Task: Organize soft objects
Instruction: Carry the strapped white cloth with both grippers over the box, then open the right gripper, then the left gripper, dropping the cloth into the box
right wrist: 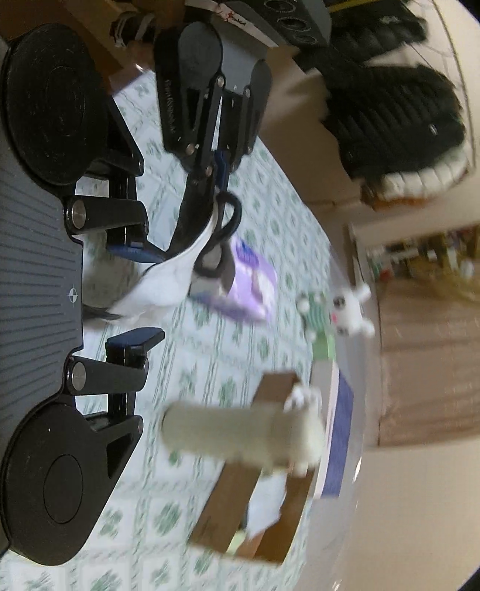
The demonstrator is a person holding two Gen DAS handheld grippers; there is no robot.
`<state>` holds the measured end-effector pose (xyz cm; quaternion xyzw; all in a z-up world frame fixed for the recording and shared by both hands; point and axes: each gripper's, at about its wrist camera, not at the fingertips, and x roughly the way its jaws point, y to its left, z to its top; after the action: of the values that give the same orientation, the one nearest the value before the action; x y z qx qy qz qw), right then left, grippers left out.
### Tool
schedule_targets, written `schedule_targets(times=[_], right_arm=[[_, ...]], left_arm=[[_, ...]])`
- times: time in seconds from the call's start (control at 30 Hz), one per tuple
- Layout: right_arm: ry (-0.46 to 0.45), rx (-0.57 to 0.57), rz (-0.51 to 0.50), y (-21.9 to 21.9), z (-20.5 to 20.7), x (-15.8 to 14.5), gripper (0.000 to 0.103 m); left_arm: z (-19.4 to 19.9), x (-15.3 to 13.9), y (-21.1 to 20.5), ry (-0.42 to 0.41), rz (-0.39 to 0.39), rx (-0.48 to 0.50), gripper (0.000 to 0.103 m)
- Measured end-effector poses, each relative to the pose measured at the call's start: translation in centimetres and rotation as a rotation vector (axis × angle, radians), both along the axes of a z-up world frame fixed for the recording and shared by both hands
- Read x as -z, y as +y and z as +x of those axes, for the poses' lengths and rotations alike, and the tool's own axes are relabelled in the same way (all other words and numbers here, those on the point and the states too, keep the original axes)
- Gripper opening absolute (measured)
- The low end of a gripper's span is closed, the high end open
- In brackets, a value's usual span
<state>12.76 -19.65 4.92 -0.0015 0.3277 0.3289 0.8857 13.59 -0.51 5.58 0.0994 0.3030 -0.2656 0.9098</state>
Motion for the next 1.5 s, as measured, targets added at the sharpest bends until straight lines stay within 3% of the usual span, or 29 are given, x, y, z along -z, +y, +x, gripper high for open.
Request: schedule_targets(times=[0.33,0.63,0.87,1.1,1.27,1.5], right_arm=[[0.006,0.204,0.058,-8.1,-0.2,-0.1,0.042],[0.009,0.322,0.054,-11.8,2.0,-0.4,0.042],[0.017,0.395,0.036,-13.0,4.8,0.2,0.042],[0.014,0.438,0.02,-14.1,8.4,0.6,0.042],[0.004,0.454,0.019,-14.7,11.4,1.0,0.042],[-0.028,0.475,0.046,-16.3,16.3,0.5,0.042]], left_arm=[[4.5,-1.8,-0.3,0.016,0.038,-0.079,0.008],[10.1,-4.1,1.5,-0.011,0.074,-0.18,0.008],[16.5,-6.3,1.5,-0.042,0.074,-0.213,0.008],[24.7,-8.0,-0.7,-0.072,0.012,-0.187,0.008],[30.5,-6.2,-4.3,-0.041,0.013,-0.138,0.008],[35.9,1.0,-10.4,0.097,0.148,-0.025,0.008]])
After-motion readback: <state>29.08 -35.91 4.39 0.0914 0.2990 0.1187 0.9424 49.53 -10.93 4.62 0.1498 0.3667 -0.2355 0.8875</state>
